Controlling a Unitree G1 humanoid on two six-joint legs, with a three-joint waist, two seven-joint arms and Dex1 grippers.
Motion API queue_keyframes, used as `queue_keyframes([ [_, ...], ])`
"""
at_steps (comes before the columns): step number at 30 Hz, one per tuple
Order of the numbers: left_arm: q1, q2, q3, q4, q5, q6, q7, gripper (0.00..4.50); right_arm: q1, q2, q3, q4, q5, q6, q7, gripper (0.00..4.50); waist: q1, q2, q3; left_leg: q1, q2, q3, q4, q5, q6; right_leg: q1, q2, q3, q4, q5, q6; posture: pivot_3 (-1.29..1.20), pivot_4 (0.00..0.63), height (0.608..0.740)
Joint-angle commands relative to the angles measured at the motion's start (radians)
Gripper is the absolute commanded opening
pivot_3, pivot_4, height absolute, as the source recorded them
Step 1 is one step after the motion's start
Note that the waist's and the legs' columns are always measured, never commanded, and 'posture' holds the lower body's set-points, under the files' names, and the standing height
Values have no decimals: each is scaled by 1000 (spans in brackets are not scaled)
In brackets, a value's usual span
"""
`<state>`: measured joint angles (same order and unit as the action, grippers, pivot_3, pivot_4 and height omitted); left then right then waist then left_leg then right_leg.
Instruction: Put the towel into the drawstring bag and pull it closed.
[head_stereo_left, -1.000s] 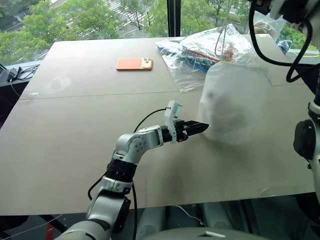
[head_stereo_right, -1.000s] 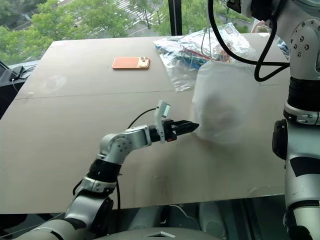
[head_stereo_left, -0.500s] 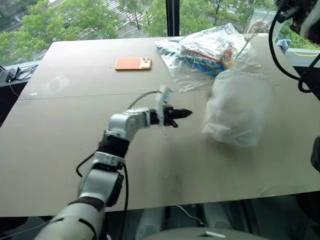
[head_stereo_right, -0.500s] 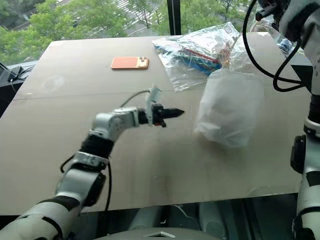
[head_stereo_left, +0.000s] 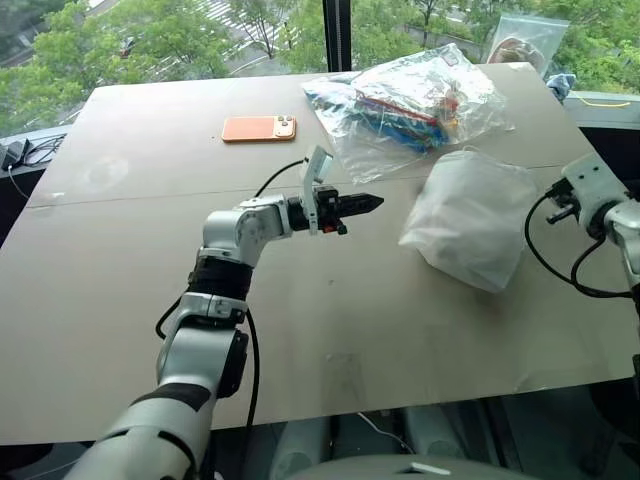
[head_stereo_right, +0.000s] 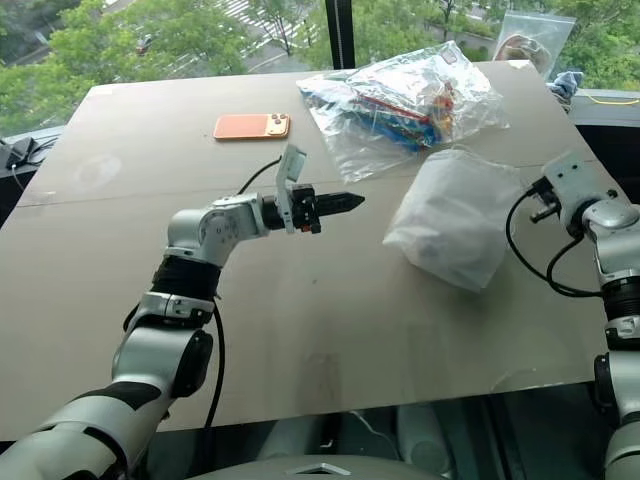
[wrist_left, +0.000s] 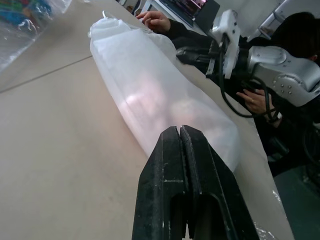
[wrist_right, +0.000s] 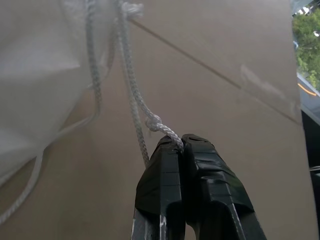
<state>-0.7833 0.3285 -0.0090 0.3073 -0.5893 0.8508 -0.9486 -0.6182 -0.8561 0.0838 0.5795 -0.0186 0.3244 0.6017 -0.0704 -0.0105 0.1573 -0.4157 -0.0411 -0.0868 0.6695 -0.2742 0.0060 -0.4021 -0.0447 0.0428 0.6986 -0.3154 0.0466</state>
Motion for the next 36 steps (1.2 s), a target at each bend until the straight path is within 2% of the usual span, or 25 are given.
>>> queue_keyframes([
  [1,102,33,69,-190,-61,92,72,23,129,-52,-13,-371,172,237,250,0,0,2,-1,1,0,1,0,0,0,0,0,1,1,0,0,0,150,740],
  [3,155,57,103,-231,-71,118,106,23,166,-24,-56,-614,358,411,323,0,-5,1,-1,3,3,-1,0,0,0,4,2,0,0,0,0,0,150,740],
  [5,185,75,139,-249,-86,139,137,23,149,26,-70,-753,453,522,317,0,-11,1,-1,5,8,-2,2,0,0,5,9,2,0,1,-3,0,150,740],
  [10,246,134,231,-311,-148,211,178,23,25,287,-44,-902,597,705,189,0,8,1,-1,10,8,-4,3,0,0,9,9,1,1,6,-3,0,150,740],
  [15,326,187,240,-445,-254,337,166,23,52,241,-62,-1001,658,809,194,0,55,1,-1,9,5,-10,2,0,-2,10,4,-1,-3,6,-3,0,150,740],
  [17,372,176,199,-520,-281,377,184,23,109,162,-101,-1068,715,867,229,0,65,1,-1,0,1,-14,4,1,-2,4,1,-4,-3,6,-2,0,150,740],
  [21,414,120,99,-547,-253,398,251,23,215,45,-178,-1181,783,920,234,0,73,1,-1,0,-3,-16,4,1,-2,5,-2,-6,-4,6,-2,0,150,740],
  [24,393,54,26,-467,-164,314,311,23,275,2,-220,-1247,819,944,205,0,67,1,-1,1,-2,-15,4,1,-1,7,0,-5,-4,6,-2,0,150,740],
  [28,252,-133,65,-235,-77,162,456,23,377,-4,-304,-1342,877,980,152,0,67,0,-1,3,0,-15,5,0,0,9,2,-6,-2,6,-2,0,150,740],
  [30,162,-189,139,-114,-76,94,505,23,421,-3,-380,-1379,922,999,126,0,69,0,-1,1,0,-15,9,0,0,10,3,-6,-2,6,-2,0,150,740],
  [33,17,-193,268,78,-102,2,540,23,456,10,-505,-1403,990,1014,75,0,56,-3,0,0,0,-13,11,0,0,9,3,-7,-2,6,-1,0,150,740],
  [36,-94,-117,318,254,-73,-50,514,23,445,46,-598,-1369,1054,1002,6,0,52,-3,0,2,0,-11,11,0,0,9,4,-5,-1,7,-1,0,150,740],
])
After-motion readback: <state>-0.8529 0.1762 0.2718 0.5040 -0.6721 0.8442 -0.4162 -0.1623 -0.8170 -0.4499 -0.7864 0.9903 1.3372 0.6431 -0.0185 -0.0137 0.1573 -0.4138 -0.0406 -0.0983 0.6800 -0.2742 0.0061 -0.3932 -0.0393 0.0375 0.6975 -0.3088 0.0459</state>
